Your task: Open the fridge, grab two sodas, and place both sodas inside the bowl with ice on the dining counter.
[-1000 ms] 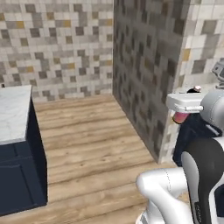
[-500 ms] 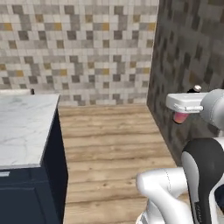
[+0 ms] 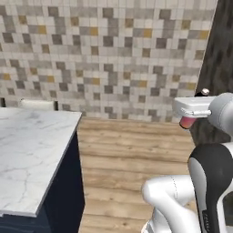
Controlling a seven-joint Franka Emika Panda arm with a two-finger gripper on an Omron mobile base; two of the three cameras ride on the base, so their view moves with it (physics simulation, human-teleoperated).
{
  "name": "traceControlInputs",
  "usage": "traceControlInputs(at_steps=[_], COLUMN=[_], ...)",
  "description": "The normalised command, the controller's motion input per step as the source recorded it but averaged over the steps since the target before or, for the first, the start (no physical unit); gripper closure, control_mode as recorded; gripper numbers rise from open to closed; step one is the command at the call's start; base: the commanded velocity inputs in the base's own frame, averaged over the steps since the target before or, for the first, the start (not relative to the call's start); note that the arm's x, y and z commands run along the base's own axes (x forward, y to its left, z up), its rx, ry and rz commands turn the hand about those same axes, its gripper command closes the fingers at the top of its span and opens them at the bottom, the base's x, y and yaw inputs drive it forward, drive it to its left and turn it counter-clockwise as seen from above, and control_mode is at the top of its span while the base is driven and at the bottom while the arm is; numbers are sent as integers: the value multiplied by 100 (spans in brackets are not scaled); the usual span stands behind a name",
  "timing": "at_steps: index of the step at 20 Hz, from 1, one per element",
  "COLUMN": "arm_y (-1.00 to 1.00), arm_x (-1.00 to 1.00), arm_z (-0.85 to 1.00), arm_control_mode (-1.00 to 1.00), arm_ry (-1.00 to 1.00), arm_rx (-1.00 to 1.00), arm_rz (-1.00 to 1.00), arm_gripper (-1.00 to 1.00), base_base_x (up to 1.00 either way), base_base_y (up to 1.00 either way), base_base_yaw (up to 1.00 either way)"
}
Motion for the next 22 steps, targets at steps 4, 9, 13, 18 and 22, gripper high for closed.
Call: traceControlInputs(at_steps=[4,9,13,18,22], arm_y=[0,0,0,0,0], arm_x=[0,0,0,0,0], arm_z=[0,0,0,0,0], arm_control_mode=[100,100,100,100,100], arm_ry=[0,0,0,0,0], arm_rx=[0,0,0,0,0], arm_rz=[0,0,0,0,0], arm_gripper=[100,100,100,100,100], base_base_x=[83,78,73,72,68], base_base_y=[-48,-52,-53,-53,-53], base_base_yaw=[40,41,38,39,40])
